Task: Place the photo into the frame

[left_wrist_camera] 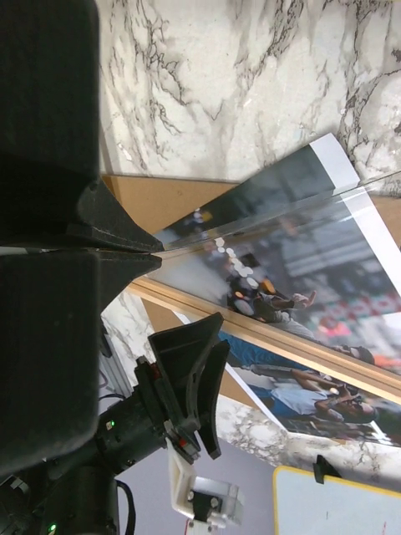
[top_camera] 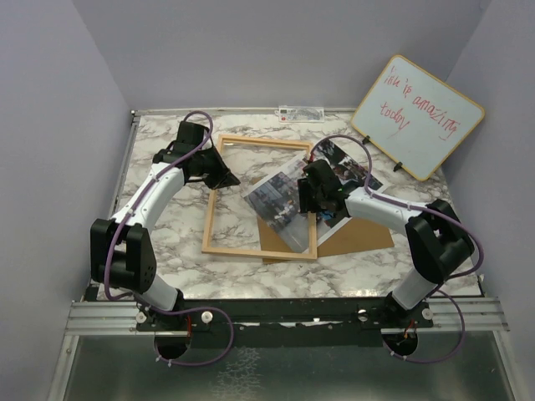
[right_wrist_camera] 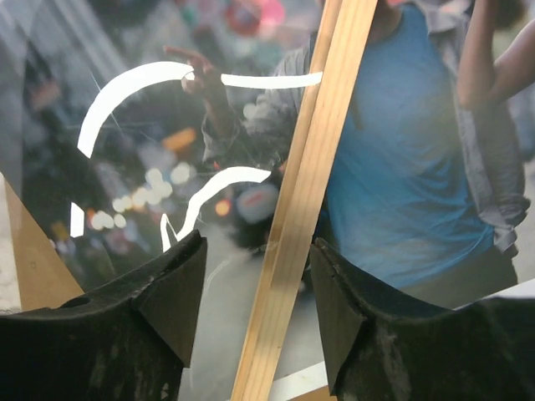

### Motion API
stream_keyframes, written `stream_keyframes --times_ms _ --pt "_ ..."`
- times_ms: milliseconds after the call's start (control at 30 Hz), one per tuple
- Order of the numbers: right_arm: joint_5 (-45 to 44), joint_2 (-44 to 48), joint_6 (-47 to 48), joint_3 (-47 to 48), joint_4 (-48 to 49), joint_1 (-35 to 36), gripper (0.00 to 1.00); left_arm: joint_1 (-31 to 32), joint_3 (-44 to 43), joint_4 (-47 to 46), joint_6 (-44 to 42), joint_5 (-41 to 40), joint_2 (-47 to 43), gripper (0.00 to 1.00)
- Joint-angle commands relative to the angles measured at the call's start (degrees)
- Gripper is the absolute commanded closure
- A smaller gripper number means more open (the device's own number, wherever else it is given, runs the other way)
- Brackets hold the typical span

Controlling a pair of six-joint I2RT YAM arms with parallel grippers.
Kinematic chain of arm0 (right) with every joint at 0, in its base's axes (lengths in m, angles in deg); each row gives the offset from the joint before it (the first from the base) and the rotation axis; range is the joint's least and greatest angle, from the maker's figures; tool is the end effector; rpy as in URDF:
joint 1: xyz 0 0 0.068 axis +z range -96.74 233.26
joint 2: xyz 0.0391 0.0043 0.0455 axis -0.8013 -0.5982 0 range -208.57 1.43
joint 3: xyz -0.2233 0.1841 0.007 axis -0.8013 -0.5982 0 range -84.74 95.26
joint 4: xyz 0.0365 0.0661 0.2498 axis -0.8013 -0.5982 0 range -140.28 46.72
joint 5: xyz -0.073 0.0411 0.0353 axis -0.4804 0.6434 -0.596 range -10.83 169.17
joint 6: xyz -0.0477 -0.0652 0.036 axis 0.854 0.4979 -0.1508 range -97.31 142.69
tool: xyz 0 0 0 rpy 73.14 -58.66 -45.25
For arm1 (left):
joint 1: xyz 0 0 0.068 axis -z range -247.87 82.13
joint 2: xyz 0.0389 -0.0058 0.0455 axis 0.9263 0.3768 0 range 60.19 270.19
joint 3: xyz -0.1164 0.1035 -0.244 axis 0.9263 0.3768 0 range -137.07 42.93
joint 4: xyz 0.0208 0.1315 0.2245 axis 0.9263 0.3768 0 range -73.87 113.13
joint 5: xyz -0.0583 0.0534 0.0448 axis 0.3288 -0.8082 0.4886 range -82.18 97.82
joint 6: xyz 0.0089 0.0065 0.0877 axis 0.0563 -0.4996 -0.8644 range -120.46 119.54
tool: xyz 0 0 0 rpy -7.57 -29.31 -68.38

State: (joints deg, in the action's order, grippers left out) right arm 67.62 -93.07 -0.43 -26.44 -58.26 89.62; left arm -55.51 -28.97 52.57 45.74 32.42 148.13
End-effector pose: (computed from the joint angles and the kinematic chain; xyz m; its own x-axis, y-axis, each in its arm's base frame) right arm 0.3068 0.2063 0.1802 -0.7654 -0.0858 -0.6378 -0.1949 0.9754 0.1027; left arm 0.3348 -0.1069 0.2692 -0.8554 -0.4844 -0.1833 -0.2531 0.6998 -0.6680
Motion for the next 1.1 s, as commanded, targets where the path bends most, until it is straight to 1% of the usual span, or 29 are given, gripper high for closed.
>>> stream_keyframes --times_ms 0,133,233,333,400,567,700,767,800,833,867,933,967,1067 --pt "2.3 -2.7 -0.9 -0.6 -5.3 -0.1 0.47 -1.1 -0.6 -0.7 -2.2 0.7 -0.3 1.00" --pt "-0.7 -3.8 -2.9 0.4 -7.5 -0.1 0.56 -1.5 1.5 -0.8 -7.2 1.8 -0.7 1.00" --pt "-1.1 -4.3 -5.2 0.5 -7.9 -0.1 0.59 -1.5 5.5 -1.1 -13.0 1.4 -1.9 1.00" --pt "-0.4 -5.1 -6.9 0.9 -8.1 -0.2 0.60 -1.5 11.7 -3.8 -17.4 0.1 -4.0 1.00" --pt "-1.1 -5.7 -7.4 1.5 -8.8 -0.2 0.61 -1.4 14.5 -4.3 -18.9 -1.4 -5.1 1.00" --pt "-0.3 -6.3 -8.0 2.2 -9.1 -0.2 0.63 -1.4 19.0 -6.8 -21.8 -0.9 -7.4 1.00" --pt "0.2 -6.6 -8.3 1.8 -8.2 -0.2 0.63 -1.4 21.5 -9.7 -20.3 -1.7 -7.6 1.00" --pt "0.4 -7.1 -8.4 1.7 -7.9 -0.2 0.63 -1.4 21.7 -11.3 -18.8 -2.2 -6.5 0.88" --pt "0.5 -7.3 -8.4 1.6 -7.8 -0.2 0.63 -1.4 21.5 -12.1 -18.0 -2.8 -5.8 0.78" --pt "0.6 -7.4 -8.3 1.6 -7.7 -0.2 0.63 -1.5 21.3 -12.8 -17.2 -3.4 -5.1 0.66" --pt "0.6 -7.5 -8.1 1.4 -7.4 -0.2 0.63 -1.5 21.0 -13.5 -16.5 -3.7 -4.5 0.59" --pt "0.7 -7.6 -8.0 1.1 -7.2 -0.4 0.62 -1.7 20.9 -15.2 -15.0 -3.4 -3.1 0.48" --pt "1.1 -7.6 -7.9 0.9 -7.0 -0.7 0.62 -2.0 21.0 -16.1 -14.0 -3.1 -2.7 0.45" --pt "2.0 -7.4 -7.3 0.5 -6.4 -1.4 0.61 -3.6 21.7 -19.0 -11.8 -0.3 -0.6 0.41"
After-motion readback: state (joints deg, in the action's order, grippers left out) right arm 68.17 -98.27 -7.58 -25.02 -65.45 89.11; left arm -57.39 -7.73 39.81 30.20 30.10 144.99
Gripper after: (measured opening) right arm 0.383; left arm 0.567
